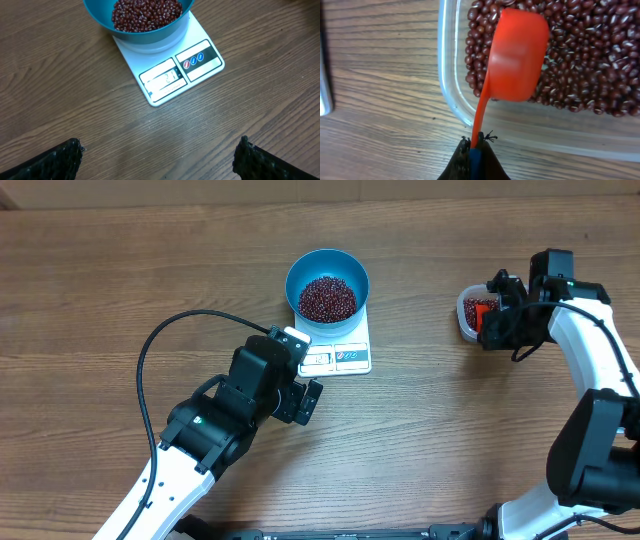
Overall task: Scoop item into bowl and weigh 150g on scale
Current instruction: 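Drag the red cup through the beans to scoop with the right gripper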
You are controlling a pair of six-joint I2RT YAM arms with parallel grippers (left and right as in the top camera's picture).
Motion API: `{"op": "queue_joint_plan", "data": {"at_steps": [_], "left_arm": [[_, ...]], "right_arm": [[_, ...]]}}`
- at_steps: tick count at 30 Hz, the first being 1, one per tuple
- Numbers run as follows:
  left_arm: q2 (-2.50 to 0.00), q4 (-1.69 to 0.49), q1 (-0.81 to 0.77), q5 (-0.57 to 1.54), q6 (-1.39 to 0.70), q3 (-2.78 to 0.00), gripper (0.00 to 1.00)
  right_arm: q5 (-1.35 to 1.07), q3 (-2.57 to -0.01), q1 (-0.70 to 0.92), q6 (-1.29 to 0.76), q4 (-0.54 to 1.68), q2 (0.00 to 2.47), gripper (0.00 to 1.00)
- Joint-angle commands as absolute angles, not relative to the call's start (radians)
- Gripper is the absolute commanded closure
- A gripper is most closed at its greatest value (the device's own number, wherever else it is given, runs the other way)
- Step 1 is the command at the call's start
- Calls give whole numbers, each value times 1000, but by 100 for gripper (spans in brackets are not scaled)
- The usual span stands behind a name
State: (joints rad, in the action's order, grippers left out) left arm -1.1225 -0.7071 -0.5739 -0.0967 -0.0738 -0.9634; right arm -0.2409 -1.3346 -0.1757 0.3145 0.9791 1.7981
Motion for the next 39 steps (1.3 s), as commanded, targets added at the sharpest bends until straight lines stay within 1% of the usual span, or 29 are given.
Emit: {"op": "queue_joint_plan", "data": {"at_steps": [1, 11, 28, 39], "left_arm": [[-1126, -703, -570, -84, -56, -964, 1], [-1126, -703, -570, -84, -56, -964, 0], [-1126, -703, -570, -84, -56, -964, 0], [-1126, -703, -570, -84, -56, -964, 0]], "right_arm": [[-373, -1328, -195, 321, 990, 1808, 96], [-521, -1328, -298, 321, 990, 1808, 96], [-619, -1328, -427, 321, 990, 1809, 96], [-817, -1328, -540, 321, 992, 1809, 96]]}}
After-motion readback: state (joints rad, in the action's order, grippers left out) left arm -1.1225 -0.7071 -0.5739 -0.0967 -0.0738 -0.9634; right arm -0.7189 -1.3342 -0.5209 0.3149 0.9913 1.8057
